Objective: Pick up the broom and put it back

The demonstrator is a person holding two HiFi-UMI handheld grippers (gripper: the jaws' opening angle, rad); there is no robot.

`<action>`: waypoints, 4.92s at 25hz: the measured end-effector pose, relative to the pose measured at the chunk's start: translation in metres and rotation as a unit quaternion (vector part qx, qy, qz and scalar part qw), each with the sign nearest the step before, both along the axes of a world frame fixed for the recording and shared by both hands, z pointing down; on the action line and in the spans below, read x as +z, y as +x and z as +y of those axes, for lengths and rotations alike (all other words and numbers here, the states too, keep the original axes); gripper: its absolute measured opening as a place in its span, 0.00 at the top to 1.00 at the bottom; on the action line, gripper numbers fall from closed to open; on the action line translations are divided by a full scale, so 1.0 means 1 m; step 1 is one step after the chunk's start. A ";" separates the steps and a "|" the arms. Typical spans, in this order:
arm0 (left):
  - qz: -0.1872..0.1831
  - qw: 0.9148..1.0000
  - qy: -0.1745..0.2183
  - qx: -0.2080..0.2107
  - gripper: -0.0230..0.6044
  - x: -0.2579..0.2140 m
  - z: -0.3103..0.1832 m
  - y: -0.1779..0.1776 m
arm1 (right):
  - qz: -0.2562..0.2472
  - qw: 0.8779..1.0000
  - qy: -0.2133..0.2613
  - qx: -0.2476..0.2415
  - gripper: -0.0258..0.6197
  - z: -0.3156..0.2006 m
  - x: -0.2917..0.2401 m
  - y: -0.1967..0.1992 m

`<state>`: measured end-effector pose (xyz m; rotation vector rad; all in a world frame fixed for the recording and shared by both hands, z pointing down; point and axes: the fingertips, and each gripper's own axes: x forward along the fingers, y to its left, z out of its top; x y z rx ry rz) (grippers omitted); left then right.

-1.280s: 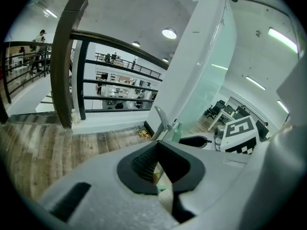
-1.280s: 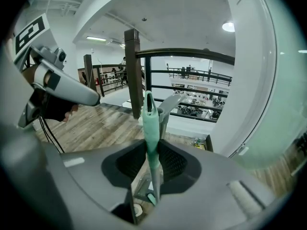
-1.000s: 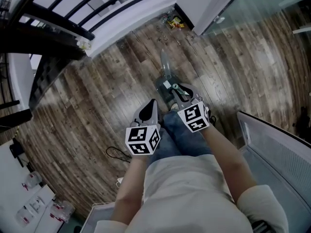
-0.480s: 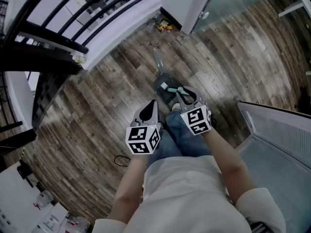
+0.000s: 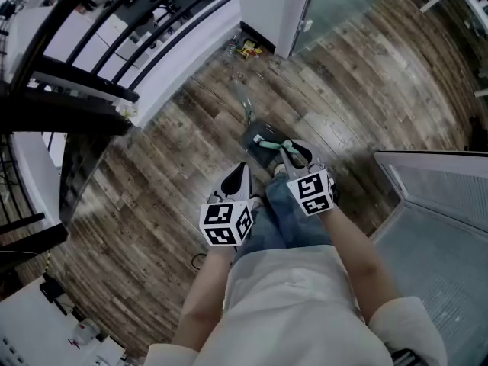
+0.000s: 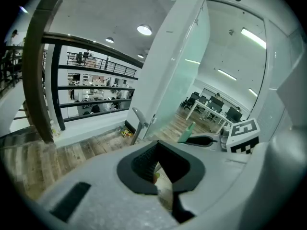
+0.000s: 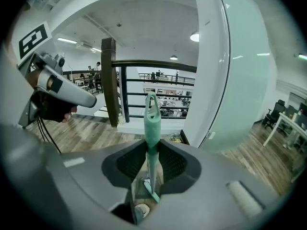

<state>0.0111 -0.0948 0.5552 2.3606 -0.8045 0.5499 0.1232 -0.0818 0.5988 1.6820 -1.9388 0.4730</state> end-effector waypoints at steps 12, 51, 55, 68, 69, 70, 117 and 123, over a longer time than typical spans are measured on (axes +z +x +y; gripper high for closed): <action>0.017 0.999 0.006 0.031 0.96 -0.029 0.025 -0.008 | -0.011 0.999 0.027 0.045 0.82 0.034 -0.046 -0.015; 0.050 0.993 0.052 0.094 0.96 -0.106 0.070 -0.025 | -0.029 0.993 0.106 0.052 0.82 0.099 -0.164 -0.071; 0.050 0.993 0.057 0.090 0.96 -0.109 0.069 -0.034 | -0.030 0.992 0.116 0.049 0.82 0.099 -0.171 -0.080; 0.058 0.993 0.064 0.082 0.96 -0.115 0.077 -0.041 | -0.030 0.991 0.124 0.035 0.82 0.102 -0.176 -0.092; 0.058 0.993 0.065 0.080 0.96 -0.116 0.076 -0.042 | -0.030 0.991 0.124 0.035 0.82 0.102 -0.175 -0.092; 0.058 0.993 0.064 0.079 0.96 -0.116 0.075 -0.043 | -0.029 0.991 0.123 0.034 0.82 0.102 -0.175 -0.093; 0.044 0.995 0.029 -0.080 0.96 -0.098 0.025 -0.014 | -0.023 0.996 0.055 -0.072 0.82 0.048 -0.123 -0.008; 0.034 0.993 0.027 -0.112 0.96 -0.087 0.020 -0.005 | -0.019 0.994 0.039 -0.101 0.82 0.039 -0.102 0.009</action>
